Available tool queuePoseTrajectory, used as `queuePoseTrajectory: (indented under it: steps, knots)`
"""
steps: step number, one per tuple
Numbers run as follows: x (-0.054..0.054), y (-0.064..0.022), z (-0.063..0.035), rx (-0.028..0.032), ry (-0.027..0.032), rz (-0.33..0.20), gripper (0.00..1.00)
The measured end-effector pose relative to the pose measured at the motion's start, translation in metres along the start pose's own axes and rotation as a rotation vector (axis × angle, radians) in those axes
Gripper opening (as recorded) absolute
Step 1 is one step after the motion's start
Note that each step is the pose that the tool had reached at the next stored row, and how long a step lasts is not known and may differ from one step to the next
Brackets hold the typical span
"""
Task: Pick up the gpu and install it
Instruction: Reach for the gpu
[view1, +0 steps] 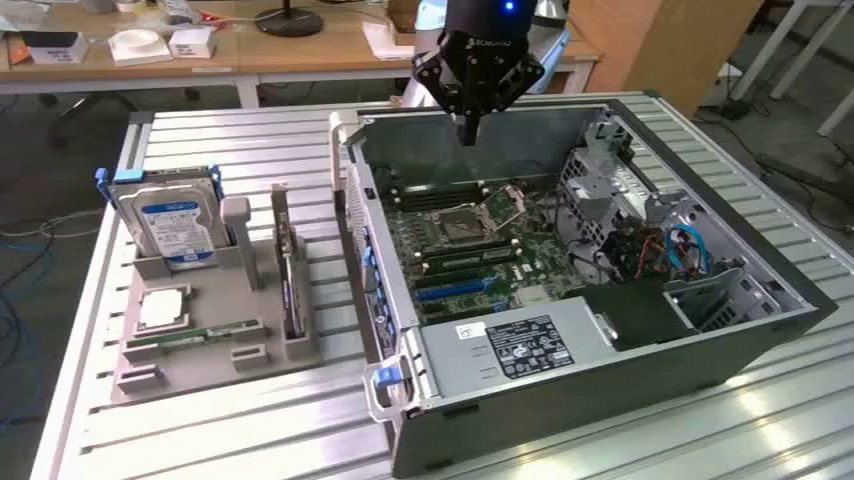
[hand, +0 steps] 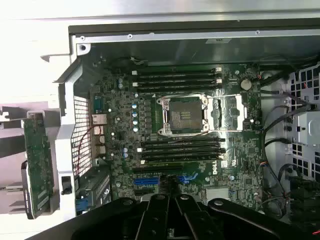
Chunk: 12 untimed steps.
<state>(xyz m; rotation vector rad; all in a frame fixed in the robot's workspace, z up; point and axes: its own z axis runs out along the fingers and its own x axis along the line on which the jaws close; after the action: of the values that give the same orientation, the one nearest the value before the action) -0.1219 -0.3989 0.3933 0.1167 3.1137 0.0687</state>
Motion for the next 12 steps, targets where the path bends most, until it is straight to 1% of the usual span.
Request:
queuePoseTrajectory:
  steps: [7,10,12]
  knots:
    - [0.0008,0.0000,0.0001,-0.0001,-0.0002,0.000,0.10]
    - [0.0046,-0.0003,-0.0001,0.0000,-0.0001,0.000,0.10]
    - [0.0098,-0.0007,-0.0002,-0.0001,-0.0001,0.000,0.10]
